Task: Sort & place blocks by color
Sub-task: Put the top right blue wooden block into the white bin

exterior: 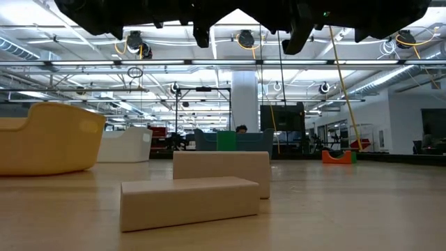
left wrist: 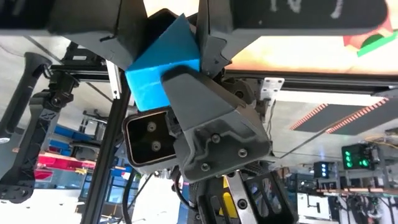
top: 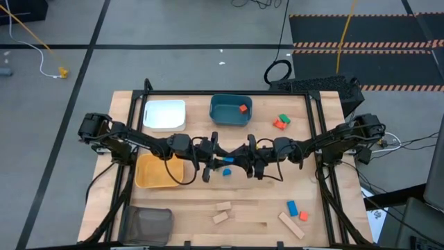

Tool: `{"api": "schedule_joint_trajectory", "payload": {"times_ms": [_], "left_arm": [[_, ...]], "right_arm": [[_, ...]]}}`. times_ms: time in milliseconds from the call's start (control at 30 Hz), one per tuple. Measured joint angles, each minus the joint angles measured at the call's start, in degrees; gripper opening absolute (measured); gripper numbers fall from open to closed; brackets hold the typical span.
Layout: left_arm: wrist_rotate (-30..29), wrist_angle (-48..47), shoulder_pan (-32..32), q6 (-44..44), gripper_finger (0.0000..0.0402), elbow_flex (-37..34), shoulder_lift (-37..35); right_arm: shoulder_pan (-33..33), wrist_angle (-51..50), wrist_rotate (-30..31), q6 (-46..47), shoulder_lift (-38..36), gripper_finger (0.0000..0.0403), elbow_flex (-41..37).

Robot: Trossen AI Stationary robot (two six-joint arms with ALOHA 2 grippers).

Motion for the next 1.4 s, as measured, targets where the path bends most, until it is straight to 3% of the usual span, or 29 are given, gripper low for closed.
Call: {"api": "schedule_joint_trajectory", "payload": {"times_ms": [267, 400, 700, 1000, 1233, 1400], "left_arm": [[0.4, -0.1, 0.3, 0.1, 0.0083, 0.0, 0.0], [-0.2, 0.0, 0.3, -0.1, 0.0083, 0.0, 0.0], [0.0, 0.0, 0.3, 0.4, 0.0083, 0.0, 0.0], [0.1, -0.3, 2.5, 0.7, 0.0084, 0.0, 0.0], [-1.6, -7.4, 8.8, 2.0, 0.0085, -0.1, -1.8], [-3.7, -16.1, 16.0, 2.0, 0.0085, -0.1, -4.9]], "right_arm": [[0.0, -0.7, 0.7, 3.9, 0.0, 0.0169, 0.0], [0.0, -0.8, 4.4, 3.9, 0.0, 0.0179, 0.0], [0.0, -1.3, 23.5, 3.5, 0.0, 0.0186, 0.0], [0.1, -7.2, 38.4, 4.6, 0.0, 0.0183, 0.0], [0.0, -14.9, 56.6, 11.9, 0.0, 0.0183, 0.0], [0.0, -18.4, 64.2, 17.3, 0.0, 0.0183, 0.0]]}}
